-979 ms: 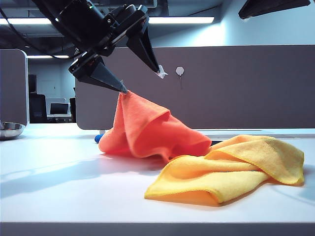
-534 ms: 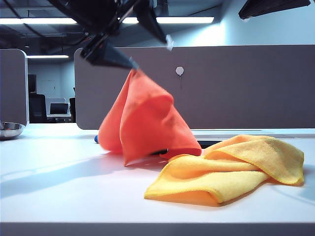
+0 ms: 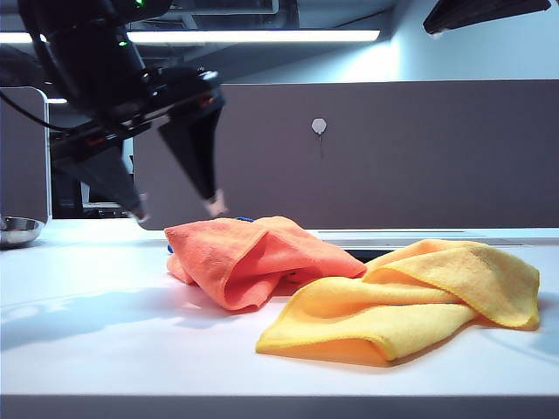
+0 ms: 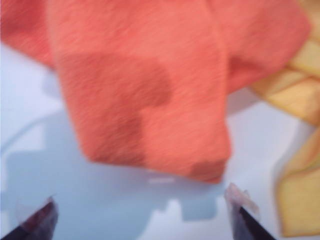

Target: Pick up a rag that is the same color as the top surface of the Rubik's Cube and cover the cube with it.

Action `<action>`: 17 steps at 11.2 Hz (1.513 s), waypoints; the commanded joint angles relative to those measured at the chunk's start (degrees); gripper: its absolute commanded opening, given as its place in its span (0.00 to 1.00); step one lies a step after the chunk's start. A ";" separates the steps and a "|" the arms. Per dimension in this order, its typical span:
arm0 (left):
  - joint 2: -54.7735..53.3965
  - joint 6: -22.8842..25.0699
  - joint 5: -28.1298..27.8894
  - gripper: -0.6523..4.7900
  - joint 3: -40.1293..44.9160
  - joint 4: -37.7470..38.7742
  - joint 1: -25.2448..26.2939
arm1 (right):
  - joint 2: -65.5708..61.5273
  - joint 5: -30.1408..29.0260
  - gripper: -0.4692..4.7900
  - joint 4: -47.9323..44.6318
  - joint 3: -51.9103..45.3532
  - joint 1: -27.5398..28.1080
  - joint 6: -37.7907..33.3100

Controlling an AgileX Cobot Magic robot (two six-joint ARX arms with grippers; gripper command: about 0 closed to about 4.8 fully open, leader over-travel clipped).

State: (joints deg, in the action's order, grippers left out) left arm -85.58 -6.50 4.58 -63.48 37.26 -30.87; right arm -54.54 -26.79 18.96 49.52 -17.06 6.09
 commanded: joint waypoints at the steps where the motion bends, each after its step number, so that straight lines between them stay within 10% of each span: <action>1: 0.11 3.39 -6.60 1.00 -0.17 1.20 -0.02 | 0.15 -0.15 0.09 -0.76 0.15 -0.02 0.17; 5: 0.61 5.66 -13.88 0.70 -0.17 -14.71 0.66 | 0.57 2.80 0.09 -4.66 0.15 0.02 1.27; 7: 4.22 5.68 -13.42 0.09 -0.17 -16.48 4.20 | 4.09 11.80 0.09 -5.27 0.13 0.22 1.64; 10: 11.78 5.57 -5.42 0.11 -0.13 -16.20 12.70 | 12.33 19.63 0.09 -6.34 0.13 1.03 1.66; 17: 23.89 2.67 -5.35 0.11 10.29 -21.97 12.85 | 43.91 27.08 0.09 -10.67 -21.29 1.01 1.62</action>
State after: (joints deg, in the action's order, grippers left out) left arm -62.61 -2.28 -0.99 -54.83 17.47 -18.02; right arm -12.60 -0.01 8.84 29.52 -16.03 7.60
